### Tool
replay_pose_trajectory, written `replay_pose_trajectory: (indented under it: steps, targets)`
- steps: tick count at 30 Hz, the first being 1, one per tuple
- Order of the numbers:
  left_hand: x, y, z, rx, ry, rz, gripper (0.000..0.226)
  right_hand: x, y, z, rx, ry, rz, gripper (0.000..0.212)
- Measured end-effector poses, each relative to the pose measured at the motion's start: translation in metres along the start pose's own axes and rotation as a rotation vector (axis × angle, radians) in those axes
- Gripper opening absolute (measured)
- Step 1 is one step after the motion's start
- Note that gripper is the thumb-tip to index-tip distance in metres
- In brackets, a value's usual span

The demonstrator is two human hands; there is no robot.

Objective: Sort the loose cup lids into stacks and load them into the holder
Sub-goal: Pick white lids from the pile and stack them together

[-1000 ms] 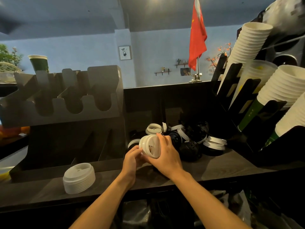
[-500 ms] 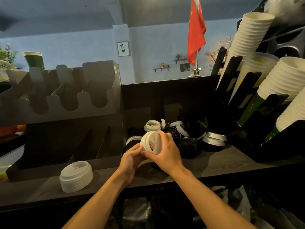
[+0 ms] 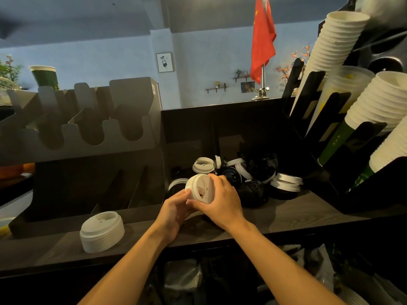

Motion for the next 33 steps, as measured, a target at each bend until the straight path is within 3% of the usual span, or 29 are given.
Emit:
replay_pose_trajectory:
  steps: [20,33]
  targets:
    - [-0.008,0.013,-0.005,0.096,0.088,0.126,0.04,-0.008,0.002,0.003,0.03,0.091,-0.06,0.097]
    - [-0.006,0.016,-0.005,0.151,0.082,0.17,0.043,-0.02,-0.007,0.007,-0.039,0.264,-0.055,0.09]
Point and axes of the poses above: each hand's wrist, its own z-axis away from the middle knuckle, its own y-axis out of the back of the hand, x = y × z, the point moved 8 cm from there along -z, towards the middle knuckle, and after that the axes turned 12 degrees about z, right-handed, at the moved point
